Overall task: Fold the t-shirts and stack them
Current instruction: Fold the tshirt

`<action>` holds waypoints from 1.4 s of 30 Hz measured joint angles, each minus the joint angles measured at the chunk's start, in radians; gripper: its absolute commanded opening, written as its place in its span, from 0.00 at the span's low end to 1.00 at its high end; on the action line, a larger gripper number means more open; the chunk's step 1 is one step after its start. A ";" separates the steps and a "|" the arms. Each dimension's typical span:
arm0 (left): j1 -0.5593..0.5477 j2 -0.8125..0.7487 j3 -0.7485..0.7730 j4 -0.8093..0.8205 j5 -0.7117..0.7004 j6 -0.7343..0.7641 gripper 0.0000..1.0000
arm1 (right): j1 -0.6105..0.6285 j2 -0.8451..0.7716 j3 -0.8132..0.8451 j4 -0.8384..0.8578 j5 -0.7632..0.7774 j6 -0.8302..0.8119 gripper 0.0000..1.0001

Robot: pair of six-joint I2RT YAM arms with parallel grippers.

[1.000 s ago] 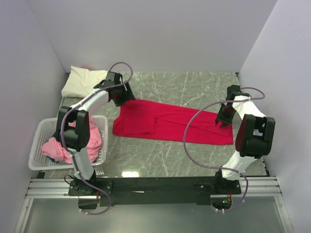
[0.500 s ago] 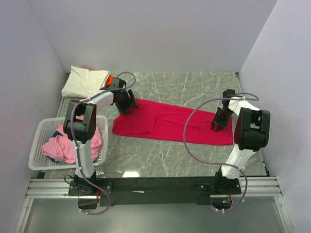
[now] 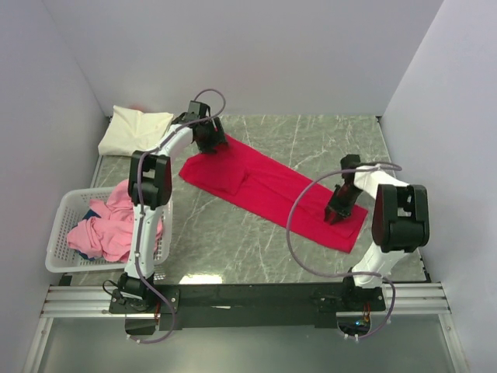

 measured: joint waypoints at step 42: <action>-0.011 -0.156 -0.310 0.192 0.020 -0.246 0.75 | 0.288 -0.159 -0.191 0.090 -0.087 0.071 0.33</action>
